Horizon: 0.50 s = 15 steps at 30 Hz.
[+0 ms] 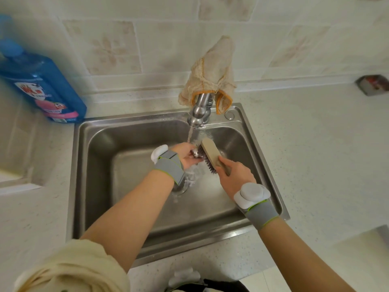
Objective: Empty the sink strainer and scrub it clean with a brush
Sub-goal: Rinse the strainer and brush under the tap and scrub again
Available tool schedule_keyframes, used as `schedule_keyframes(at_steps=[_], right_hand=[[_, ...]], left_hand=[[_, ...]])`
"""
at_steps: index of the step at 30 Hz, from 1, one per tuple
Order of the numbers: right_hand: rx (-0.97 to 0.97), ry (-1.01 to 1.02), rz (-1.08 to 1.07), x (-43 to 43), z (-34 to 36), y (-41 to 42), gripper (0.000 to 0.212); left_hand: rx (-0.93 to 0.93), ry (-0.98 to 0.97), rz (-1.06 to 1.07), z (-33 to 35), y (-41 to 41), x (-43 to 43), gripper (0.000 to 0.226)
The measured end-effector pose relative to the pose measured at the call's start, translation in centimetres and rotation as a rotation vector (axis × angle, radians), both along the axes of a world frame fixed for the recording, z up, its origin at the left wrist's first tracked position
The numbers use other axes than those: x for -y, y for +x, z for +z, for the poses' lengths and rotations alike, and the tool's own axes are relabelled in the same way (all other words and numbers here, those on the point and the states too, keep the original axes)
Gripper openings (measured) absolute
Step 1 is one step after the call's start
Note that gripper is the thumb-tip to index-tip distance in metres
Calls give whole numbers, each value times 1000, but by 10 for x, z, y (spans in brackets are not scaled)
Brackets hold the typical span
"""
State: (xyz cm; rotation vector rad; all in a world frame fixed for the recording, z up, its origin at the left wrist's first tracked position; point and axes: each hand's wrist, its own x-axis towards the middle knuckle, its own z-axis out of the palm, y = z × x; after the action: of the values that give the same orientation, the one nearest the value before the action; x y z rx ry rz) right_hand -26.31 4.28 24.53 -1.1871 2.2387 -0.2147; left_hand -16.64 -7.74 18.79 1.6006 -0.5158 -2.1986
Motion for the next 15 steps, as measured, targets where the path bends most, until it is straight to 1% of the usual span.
schedule_keyframes(at_steps=[4, 7, 8, 9, 12, 15], right_hand=[[8, -7, -13, 3, -1, -5, 45], [0, -21, -13, 10, -2, -4, 45], [-8, -18, 4, 12, -2, -2, 45], [-14, -16, 38, 14, -3, 2, 46], [-19, -20, 151, 23, -5, 10, 46], [-45, -3, 149, 35, -7, 10, 45]], left_hand=[[-160, 50, 114, 10, -5, -1, 36], [-235, 93, 258, 11, -4, 3, 31], [-275, 106, 296, 12, -3, 3, 36], [-275, 105, 321, 9, 0, 4, 39], [-231, 122, 308, -6, 9, 3, 44], [-190, 98, 184, -6, 17, -5, 54]])
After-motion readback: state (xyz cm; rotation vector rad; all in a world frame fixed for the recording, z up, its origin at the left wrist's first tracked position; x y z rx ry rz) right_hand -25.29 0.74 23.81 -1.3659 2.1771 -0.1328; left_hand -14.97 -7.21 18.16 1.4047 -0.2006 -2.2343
